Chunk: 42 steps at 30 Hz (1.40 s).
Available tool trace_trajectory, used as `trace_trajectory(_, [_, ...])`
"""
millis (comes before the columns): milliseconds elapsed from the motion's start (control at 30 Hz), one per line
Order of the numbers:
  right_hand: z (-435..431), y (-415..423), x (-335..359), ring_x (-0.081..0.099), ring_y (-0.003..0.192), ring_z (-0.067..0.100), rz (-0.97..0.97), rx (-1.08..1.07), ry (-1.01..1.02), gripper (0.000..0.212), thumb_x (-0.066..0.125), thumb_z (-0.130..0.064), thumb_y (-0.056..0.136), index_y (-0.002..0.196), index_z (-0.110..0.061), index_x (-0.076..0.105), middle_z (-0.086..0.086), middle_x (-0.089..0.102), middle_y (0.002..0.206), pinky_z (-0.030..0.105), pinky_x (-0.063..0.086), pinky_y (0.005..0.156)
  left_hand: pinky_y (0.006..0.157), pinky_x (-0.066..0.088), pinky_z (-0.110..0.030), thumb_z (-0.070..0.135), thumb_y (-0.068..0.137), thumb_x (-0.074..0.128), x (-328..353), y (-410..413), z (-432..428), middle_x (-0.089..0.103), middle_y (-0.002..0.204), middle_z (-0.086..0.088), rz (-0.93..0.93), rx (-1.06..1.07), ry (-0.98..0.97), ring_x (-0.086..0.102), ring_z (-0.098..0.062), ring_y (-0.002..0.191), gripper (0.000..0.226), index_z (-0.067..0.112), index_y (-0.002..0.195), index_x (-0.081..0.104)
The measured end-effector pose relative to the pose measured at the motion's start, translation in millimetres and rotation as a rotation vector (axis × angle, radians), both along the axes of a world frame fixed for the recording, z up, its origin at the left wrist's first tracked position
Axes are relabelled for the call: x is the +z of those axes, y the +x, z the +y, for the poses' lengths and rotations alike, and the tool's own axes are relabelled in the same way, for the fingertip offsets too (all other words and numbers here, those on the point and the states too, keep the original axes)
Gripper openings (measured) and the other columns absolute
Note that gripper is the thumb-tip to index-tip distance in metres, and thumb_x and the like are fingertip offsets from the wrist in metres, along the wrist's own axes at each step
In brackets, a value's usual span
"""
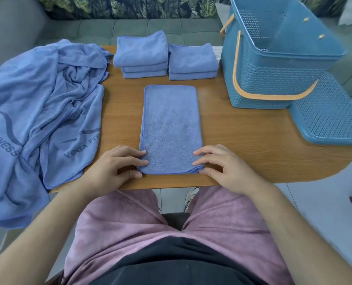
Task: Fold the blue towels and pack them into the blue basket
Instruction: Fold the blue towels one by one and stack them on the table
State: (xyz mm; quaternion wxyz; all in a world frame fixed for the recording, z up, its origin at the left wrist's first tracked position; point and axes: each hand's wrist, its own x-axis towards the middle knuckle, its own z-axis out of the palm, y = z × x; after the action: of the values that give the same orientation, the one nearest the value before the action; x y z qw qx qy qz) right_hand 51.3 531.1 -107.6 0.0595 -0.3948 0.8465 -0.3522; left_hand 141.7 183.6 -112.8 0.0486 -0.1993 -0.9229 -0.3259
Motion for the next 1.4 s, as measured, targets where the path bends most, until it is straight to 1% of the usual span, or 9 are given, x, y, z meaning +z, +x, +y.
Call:
trace_trajectory(167, [-4.7, 1.6, -1.9, 0.06, 0.114, 0.008, -0.04, -0.097, -0.075, 0.016, 0.069, -0.021, 0.092, 0.107, -0.017, 0.074, -0.011, 0.068, 0.119, 0.036, 0.045, 0.102, 0.084, 0.051, -0.043, 0.034, 0.095, 0.063, -3.7, -2.8, 10.1, 0.069, 0.111, 0.004, 0.15, 0.065, -0.04, 0.065, -0.02, 0.1, 0.026, 0.012, 0.1, 0.075])
trace_trajectory(267, [-4.1, 5.6, 13.5, 0.063, 0.105, 0.012, -0.159, -0.123, -0.13, 0.012, 0.068, -0.011, 0.094, 0.104, -0.016, 0.073, -0.01, 0.069, 0.109, 0.03, 0.048, 0.093, 0.081, 0.048, -0.033, 0.046, 0.098, 0.053, 9.0, 2.2, 17.7, 0.063, 0.097, 0.008, 0.069, 0.156, 0.027, 0.059, -0.012, 0.089, 0.037, 0.012, 0.1, 0.069])
trace_trajectory(400, [0.3, 19.7, 46.2, 0.061, 0.084, 0.015, -0.251, -0.143, -0.211, 0.013, 0.068, -0.013, 0.095, 0.097, -0.025, 0.072, -0.008, 0.067, 0.091, 0.025, 0.046, 0.073, 0.07, 0.041, -0.014, 0.041, 0.096, 0.058, 43.4, 20.4, 30.6, 0.063, 0.079, 0.009, -0.043, 0.283, 0.241, 0.056, -0.009, 0.075, 0.017, 0.029, 0.084, 0.062])
trace_trajectory(567, [-13.4, 3.6, 72.4, 0.063, 0.082, 0.032, -0.35, -0.251, -0.339, 0.008, 0.066, -0.02, 0.097, 0.099, -0.026, 0.071, 0.004, 0.071, 0.088, 0.041, 0.052, 0.078, 0.054, 0.033, -0.016, 0.043, 0.097, 0.05, 72.2, -0.4, 30.2, 0.048, 0.059, 0.014, -0.145, 0.396, 0.344, 0.042, -0.004, 0.055, 0.031, 0.023, 0.073, 0.054])
trace_trajectory(833, [-65.0, -85.2, 52.4, 0.061, 0.078, 0.009, -0.29, -0.409, -0.084, 0.015, 0.059, -0.031, 0.1, 0.091, -0.023, 0.068, -0.005, 0.071, 0.088, 0.023, 0.043, 0.07, 0.059, 0.035, -0.032, 0.046, 0.103, 0.045, 57.1, -81.0, 18.4, 0.047, 0.067, -0.001, -0.323, 0.638, 0.302, 0.042, -0.015, 0.061, 0.048, 0.008, 0.072, 0.047])
trace_trajectory(1067, [-83.1, -120.8, 17.5, 0.065, 0.09, 0.015, -0.274, -0.5, 0.053, 0.019, 0.056, -0.037, 0.099, 0.092, -0.023, 0.066, -0.009, 0.069, 0.09, 0.036, 0.052, 0.083, 0.05, 0.03, -0.027, 0.044, 0.103, 0.044, 31.8, -125.3, 16.7, 0.05, 0.063, -0.001, -0.322, 0.742, 0.139, 0.045, -0.016, 0.059, 0.049, 0.007, 0.071, 0.051])
trace_trajectory(1200, [-89.9, -114.2, 18.9, 0.062, 0.101, 0.022, -0.068, -0.568, 0.169, 0.024, 0.051, -0.034, 0.101, 0.115, -0.017, 0.063, -0.001, 0.066, 0.109, 0.04, 0.052, 0.084, 0.062, 0.043, -0.035, 0.045, 0.103, 0.045, 26.7, -124.4, 22.0, 0.057, 0.079, 0.002, -0.06, 0.87, 0.031, 0.055, -0.019, 0.073, 0.038, 0.014, 0.082, 0.053])
trace_trajectory(1300, [-95.1, -93.9, 30.1, 0.058, 0.108, 0.027, 0.365, -0.492, 0.22, 0.035, 0.049, -0.026, 0.098, 0.131, -0.016, 0.057, 0.002, 0.062, 0.12, 0.041, 0.047, 0.087, 0.068, 0.043, -0.036, 0.036, 0.102, 0.048, 34.1, -105.9, 44.6, 0.057, 0.089, 0.004, 0.268, 0.689, -0.133, 0.055, -0.019, 0.079, 0.027, 0.015, 0.089, 0.058])
trace_trajectory(1400, [-109.8, -63.5, 29.6, 0.052, 0.127, 0.021, 0.425, -0.289, 0.224, 0.045, 0.042, -0.028, 0.097, 0.138, -0.02, 0.056, -0.004, 0.059, 0.138, 0.039, 0.042, 0.098, 0.097, 0.04, -0.033, 0.037, 0.101, 0.043, 22.2, -89.1, 69.8, 0.062, 0.13, 0.005, 0.201, 0.411, -0.227, 0.056, -0.018, 0.123, 0.036, 0.019, 0.124, 0.063])
